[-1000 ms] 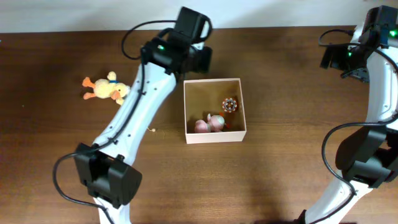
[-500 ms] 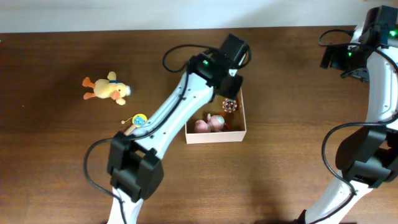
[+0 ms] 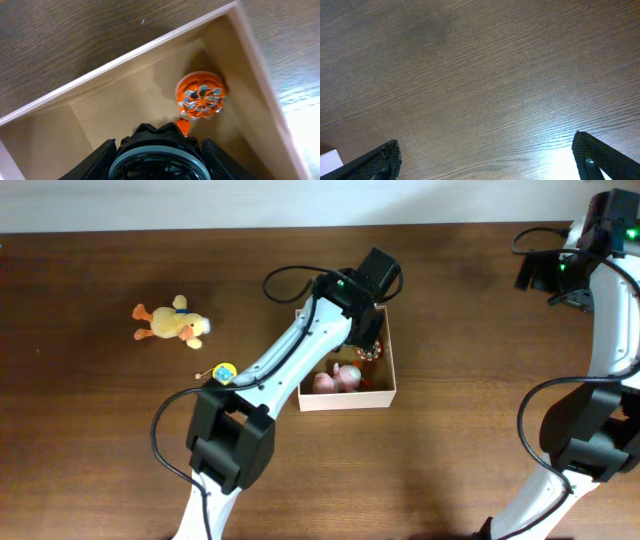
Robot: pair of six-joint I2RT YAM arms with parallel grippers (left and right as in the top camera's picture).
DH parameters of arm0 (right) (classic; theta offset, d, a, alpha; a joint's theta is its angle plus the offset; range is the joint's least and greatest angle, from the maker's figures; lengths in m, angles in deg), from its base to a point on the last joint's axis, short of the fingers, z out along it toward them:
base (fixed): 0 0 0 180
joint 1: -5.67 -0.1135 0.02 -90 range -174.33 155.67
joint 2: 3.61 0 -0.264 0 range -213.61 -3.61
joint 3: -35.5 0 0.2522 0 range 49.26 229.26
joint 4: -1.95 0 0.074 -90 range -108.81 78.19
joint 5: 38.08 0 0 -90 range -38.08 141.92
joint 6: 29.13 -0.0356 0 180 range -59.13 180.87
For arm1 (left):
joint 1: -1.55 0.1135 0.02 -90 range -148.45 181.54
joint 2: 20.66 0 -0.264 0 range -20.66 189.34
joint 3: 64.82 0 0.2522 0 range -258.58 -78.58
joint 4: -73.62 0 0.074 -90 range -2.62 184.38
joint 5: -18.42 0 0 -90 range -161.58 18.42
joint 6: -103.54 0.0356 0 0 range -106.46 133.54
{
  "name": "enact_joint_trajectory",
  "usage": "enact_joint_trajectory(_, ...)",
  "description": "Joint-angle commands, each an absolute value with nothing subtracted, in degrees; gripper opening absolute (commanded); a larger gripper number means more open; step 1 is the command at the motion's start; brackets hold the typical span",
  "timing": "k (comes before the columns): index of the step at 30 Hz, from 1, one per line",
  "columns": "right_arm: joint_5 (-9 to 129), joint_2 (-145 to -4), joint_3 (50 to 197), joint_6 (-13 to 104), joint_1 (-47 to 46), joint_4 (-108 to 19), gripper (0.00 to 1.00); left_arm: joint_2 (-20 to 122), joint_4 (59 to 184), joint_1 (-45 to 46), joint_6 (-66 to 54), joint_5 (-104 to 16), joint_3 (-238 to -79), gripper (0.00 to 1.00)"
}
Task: Pack container
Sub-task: 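Lower the lid into the box and open the left gripper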
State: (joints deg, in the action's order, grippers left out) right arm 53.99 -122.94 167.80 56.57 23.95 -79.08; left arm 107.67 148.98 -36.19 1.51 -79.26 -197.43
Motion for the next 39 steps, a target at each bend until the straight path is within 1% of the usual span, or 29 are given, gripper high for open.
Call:
enact_joint_trajectory(1, 54.3, -123.4, 167.4, 56.5, 23.7, -78.9, 0.99, 110.7, 149.2, -36.1, -1.0, -82.2, -198.5, 0.26)
enact_joint_trajectory(16, 54.3, -123.4, 167.4, 56.5, 23.7, -78.9, 0.99, 113.5, 147.4, -34.6, -3.8, -87.1, -198.5, 0.26)
enact_joint_trajectory(21, 54.3, -123.4, 167.4, 56.5, 23.7, -78.9, 0.99, 113.5, 146.9, -33.8, -3.8, -87.0, -198.5, 0.28)
enact_joint_trajectory(39, 54.3, -123.4, 167.4, 56.5, 23.7, -78.9, 0.99, 113.5, 145.1, -33.8, -3.8, -84.2, -198.5, 0.27)
